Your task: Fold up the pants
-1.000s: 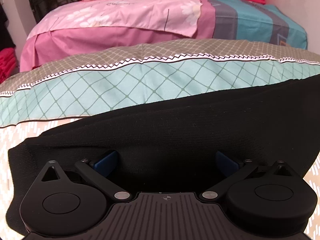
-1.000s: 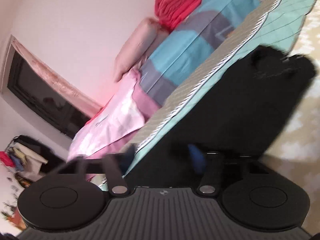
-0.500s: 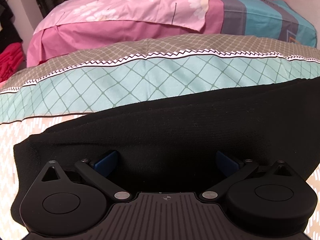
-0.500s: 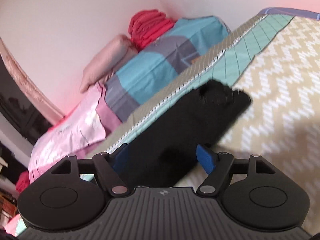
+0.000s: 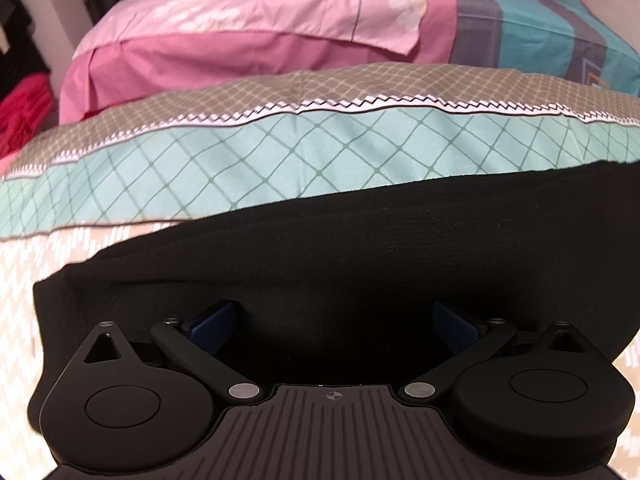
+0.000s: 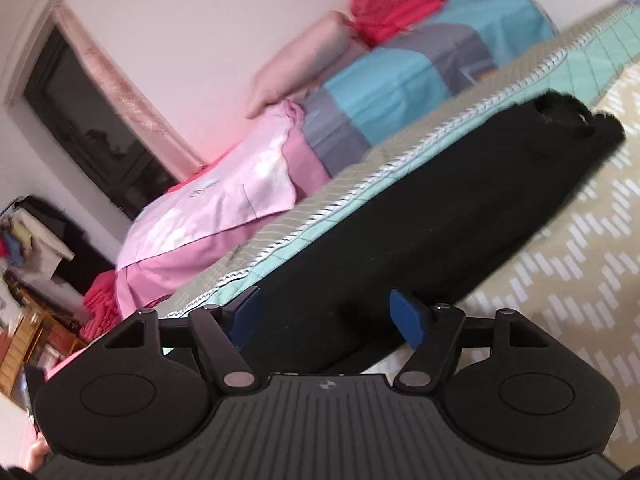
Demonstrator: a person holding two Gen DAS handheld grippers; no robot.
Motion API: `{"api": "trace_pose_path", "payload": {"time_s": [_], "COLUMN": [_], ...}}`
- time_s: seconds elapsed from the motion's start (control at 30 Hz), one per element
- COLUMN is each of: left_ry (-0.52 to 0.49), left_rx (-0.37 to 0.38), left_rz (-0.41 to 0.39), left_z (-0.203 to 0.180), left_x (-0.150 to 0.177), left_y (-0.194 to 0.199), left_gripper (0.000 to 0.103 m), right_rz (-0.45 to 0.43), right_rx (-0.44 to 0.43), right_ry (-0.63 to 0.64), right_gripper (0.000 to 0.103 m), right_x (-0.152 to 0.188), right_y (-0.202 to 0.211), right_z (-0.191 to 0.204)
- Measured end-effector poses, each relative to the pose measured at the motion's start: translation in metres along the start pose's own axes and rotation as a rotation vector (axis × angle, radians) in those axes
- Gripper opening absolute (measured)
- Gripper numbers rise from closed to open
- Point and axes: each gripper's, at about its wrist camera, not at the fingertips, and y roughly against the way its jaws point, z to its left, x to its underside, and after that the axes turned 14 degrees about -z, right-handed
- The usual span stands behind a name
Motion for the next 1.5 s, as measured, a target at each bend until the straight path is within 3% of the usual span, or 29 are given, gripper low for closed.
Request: {"api": "trace_pose_path", "payload": {"time_s": [0.13,0.33,0.4,0.47,0.57,0.63,0.67,0.7,0.73,0.9,0.93,1.0,1.03,1.07,1.1,1.17,1.4,1.5], "left_ry": [0.074,0.055,0.041,0.023,0.011,0.024,0.033,0.043,0.050,0.043,0.044,0.046,0.050,0.051,0.048,0.041,0.050,0.037], "left_rx": [0.014,-0.014,-0.018,-0.024,-0.032,-0.031,-0.028,-0.024,-0.021,-0.030,-0.032,-0.043,-0.044,-0.044,-0.043,-0.040,-0.022,-0.015], "left_rz": [0.009,-0.012,-0.014,-0.016,-0.020,-0.018,-0.015,-0.012,-0.010,-0.013,-0.016,-0.022,-0.023,-0.023,-0.022,-0.019,-0.054,-0.041], "left_z": [0.006,-0.004,-0.009,-0.014,-0.017,-0.015,-0.013,-0.011,-0.009,-0.009,-0.009,-0.010,-0.010,-0.010,-0.010,-0.010,-0.015,-0.020], "left_x": [-0.003,0.001,0.001,0.002,0.003,0.004,0.004,0.005,0.005,0.007,0.009,0.011,0.012,0.012,0.012,0.011,0.003,0.003], "left_y": [0.015,0.017,0.015,0.013,0.009,0.007,0.006,0.005,0.005,0.006,0.005,0.005,0.005,0.005,0.006,0.008,0.027,0.021], "left_gripper": [0.103,0.103,0.103,0.103,0.103,0.103,0.103,0.103,0.103,0.103,0.103,0.103,0.103,0.103,0.103,0.103,0.103,0.103], "right_rz": [-0.062,-0.207,-0.256,-0.250,-0.192,-0.099,-0.085,-0.109,-0.100,-0.216,-0.215,-0.099,-0.064,-0.110,-0.143,-0.192,-0.169,-0.085], "right_rx": [0.078,0.437,0.430,0.389,0.387,0.412,0.430,0.434,0.426,0.295,0.304,0.378,0.385,0.368,0.364,0.361,0.351,0.297], "right_ry": [-0.072,0.047,0.126,0.196,0.273,0.270,0.277,0.322,0.377,0.365,0.373,0.374,0.348,0.315,0.272,0.195,0.069,-0.023], "right_gripper": [0.072,0.068,0.068,0.068,0.068,0.064,0.058,0.029,0.012,0.013,0.013,0.023,0.023,0.030,0.049,0.068,0.068,0.069], "right_x": [-0.013,-0.055,-0.067,-0.076,-0.083,-0.082,-0.080,-0.078,-0.078,-0.096,-0.096,-0.090,-0.090,-0.091,-0.093,-0.093,-0.057,-0.035], "right_y": [0.020,0.018,0.010,-0.002,-0.033,-0.060,-0.067,-0.068,-0.071,-0.048,-0.052,-0.074,-0.078,-0.069,-0.059,-0.038,0.023,0.043], "right_z": [-0.025,-0.052,-0.050,-0.044,-0.043,-0.050,-0.053,-0.049,-0.045,-0.035,-0.037,-0.049,-0.054,-0.056,-0.056,-0.055,-0.047,-0.042]}}
